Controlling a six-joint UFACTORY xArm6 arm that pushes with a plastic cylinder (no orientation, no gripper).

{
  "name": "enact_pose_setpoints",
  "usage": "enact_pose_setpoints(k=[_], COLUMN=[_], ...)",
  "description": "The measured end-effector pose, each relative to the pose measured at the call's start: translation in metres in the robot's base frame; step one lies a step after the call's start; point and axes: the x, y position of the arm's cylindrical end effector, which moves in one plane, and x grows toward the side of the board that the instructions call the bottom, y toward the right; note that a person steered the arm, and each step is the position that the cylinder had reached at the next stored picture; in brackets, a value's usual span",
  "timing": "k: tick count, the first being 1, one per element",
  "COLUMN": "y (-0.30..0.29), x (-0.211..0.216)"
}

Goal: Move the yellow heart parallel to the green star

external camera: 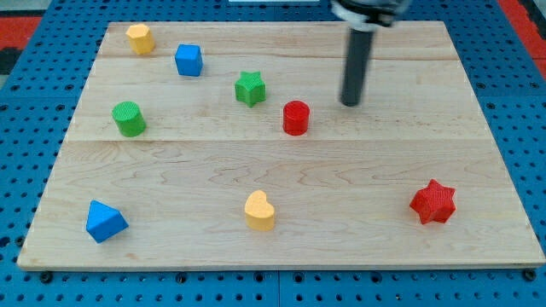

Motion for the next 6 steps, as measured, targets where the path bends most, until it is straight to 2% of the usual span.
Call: enact_pose_setpoints(k=[2,3,4,5,6], y=[-0.101,-0.123,-0.147,-0.161,-0.202], x=[0.174,0.210,0.164,0.142,0.187])
